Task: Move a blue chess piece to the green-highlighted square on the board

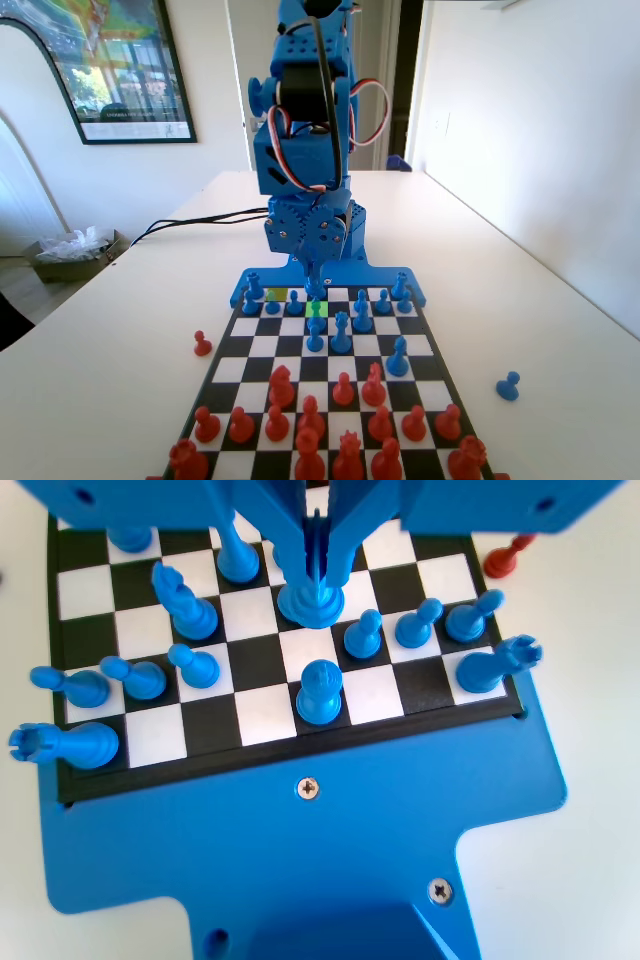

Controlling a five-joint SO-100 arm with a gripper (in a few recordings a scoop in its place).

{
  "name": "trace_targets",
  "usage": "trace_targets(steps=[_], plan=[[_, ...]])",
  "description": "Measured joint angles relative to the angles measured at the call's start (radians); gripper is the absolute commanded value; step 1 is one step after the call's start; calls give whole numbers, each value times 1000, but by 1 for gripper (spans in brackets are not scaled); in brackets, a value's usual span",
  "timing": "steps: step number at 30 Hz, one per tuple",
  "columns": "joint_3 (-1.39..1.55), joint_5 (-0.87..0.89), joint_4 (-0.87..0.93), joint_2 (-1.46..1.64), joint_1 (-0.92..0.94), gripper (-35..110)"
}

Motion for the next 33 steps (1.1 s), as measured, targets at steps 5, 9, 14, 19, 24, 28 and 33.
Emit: trace_targets(steps=[5,9,14,19,24,28,33], plan=[[32,-17,-35,0,15,1],[51,-32,-60,-2,20,1],[66,-32,-92,-6,14,1],[66,-26,-127,-23,-2,1],[84,-26,-155,-29,-20,1],[97,-31,-175,-44,-20,1],[117,-34,-198,-48,-20,1]])
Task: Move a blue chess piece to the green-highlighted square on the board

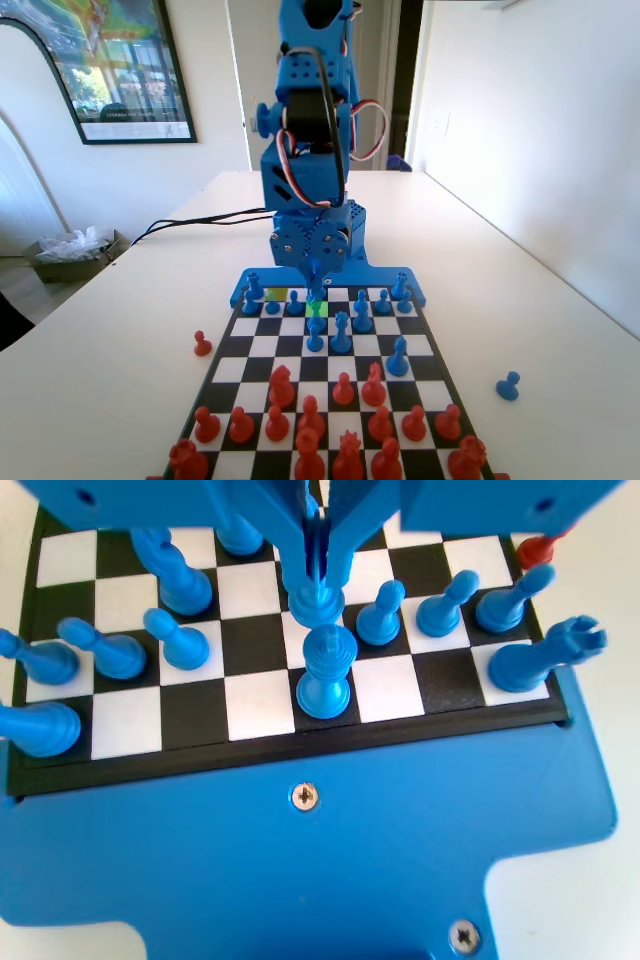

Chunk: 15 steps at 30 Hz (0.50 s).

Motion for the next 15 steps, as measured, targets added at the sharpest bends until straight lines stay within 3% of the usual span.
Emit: trace_targets(steps=[15], plan=[[32,-17,-46,-31,-2,1]])
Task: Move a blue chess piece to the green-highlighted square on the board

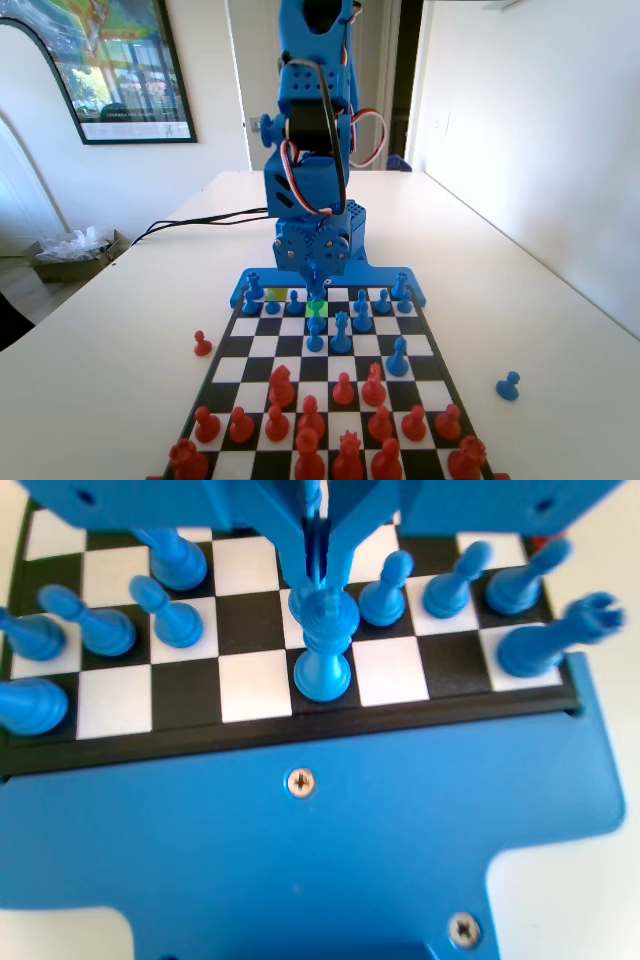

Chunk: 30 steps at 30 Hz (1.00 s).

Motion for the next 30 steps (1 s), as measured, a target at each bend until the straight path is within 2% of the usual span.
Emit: trace_targets(steps=[30], plan=[[-3,0,-28,-20,17,5]])
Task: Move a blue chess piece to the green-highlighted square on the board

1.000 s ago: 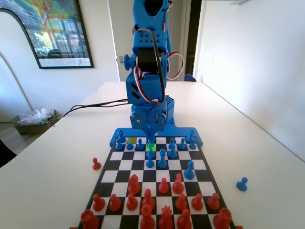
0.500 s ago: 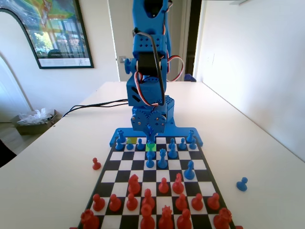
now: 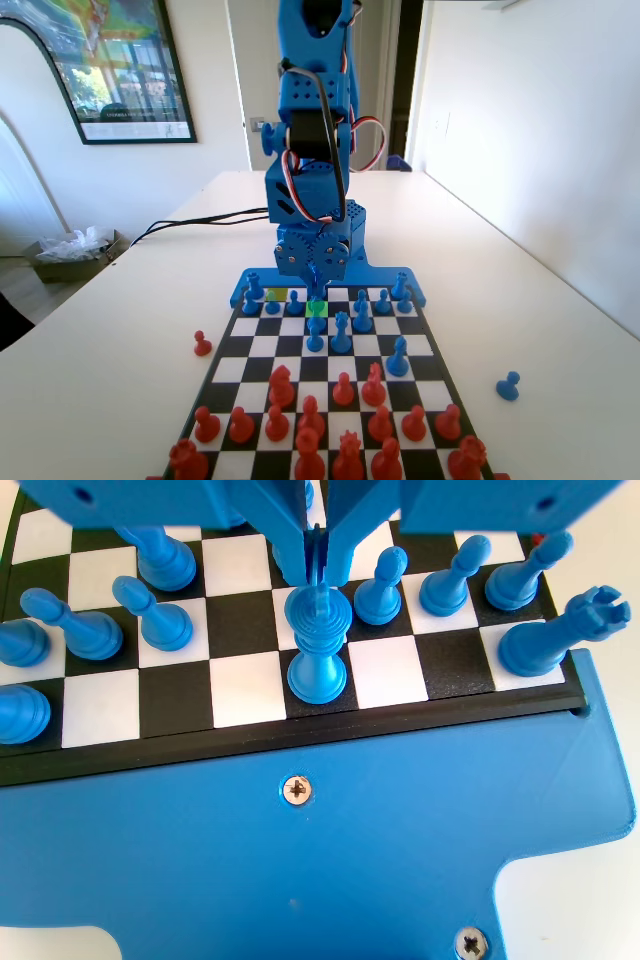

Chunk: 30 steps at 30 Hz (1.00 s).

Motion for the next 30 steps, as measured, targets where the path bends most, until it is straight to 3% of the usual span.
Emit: trace_targets(steps=[10,30], plan=[[-46,20,15,0,0,7],[-166,46,281,91,-11,7]])
